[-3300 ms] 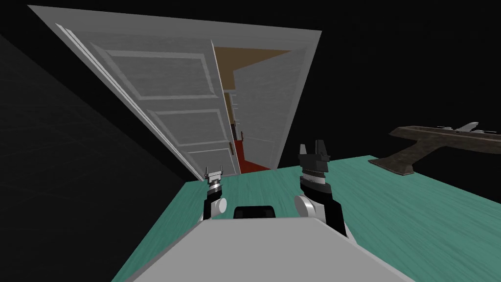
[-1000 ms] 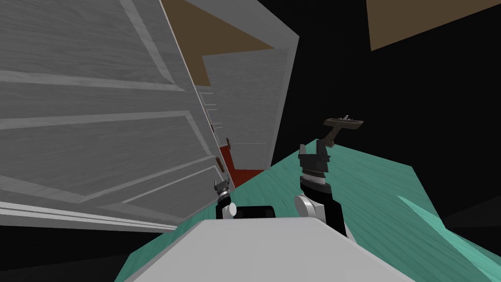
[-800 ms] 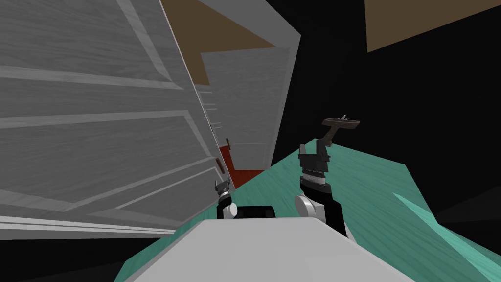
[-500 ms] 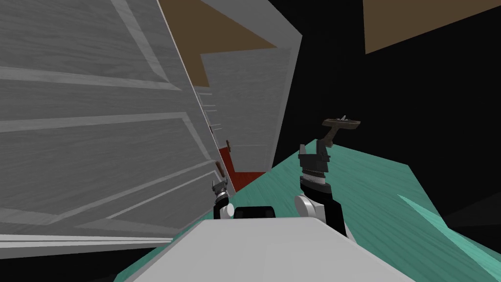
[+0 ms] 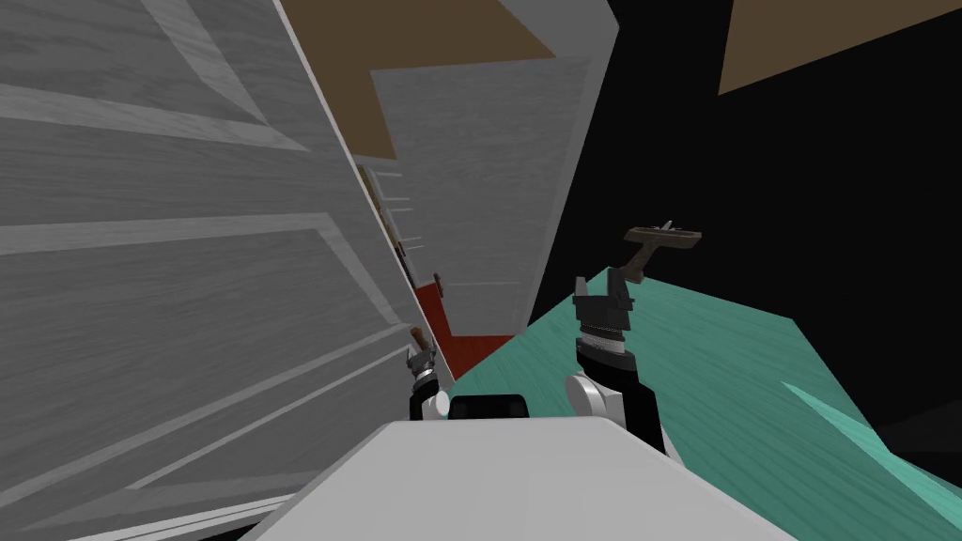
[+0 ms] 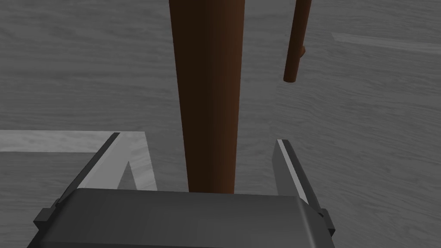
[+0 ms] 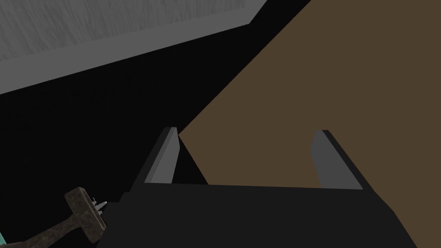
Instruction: Push the door open
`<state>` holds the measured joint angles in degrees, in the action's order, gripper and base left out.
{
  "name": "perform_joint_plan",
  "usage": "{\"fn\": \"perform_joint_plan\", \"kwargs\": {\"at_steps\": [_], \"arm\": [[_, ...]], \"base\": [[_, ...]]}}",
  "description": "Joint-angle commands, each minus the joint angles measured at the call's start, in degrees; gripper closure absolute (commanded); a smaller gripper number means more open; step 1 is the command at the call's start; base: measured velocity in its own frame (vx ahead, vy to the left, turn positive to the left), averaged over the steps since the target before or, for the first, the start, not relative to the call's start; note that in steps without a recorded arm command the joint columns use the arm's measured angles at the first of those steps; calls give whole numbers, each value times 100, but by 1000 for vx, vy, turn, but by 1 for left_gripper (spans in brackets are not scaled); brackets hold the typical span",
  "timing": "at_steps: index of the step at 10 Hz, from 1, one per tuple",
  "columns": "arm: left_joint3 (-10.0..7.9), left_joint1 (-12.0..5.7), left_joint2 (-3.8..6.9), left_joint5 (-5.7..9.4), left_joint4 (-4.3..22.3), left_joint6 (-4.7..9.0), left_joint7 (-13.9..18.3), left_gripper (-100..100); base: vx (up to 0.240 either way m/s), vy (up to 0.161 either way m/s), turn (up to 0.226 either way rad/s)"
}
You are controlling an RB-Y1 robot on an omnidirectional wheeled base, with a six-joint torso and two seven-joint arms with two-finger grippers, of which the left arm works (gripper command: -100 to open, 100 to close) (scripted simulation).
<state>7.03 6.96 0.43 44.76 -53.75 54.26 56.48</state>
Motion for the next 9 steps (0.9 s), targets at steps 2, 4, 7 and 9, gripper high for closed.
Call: {"fn": "perform_joint_plan", "kwargs": {"at_steps": [2,4,7,9], "arm": [[0,0,0,0,0,0,0,100],[0,0,0,0,0,0,0,100],[0,0,0,0,0,0,0,100],[-210,-82,86,136,48,71,-65,100]], "base": [[37,17,-1],[-20,-13,-10],[0,0,0],[126,39,-91]]}}
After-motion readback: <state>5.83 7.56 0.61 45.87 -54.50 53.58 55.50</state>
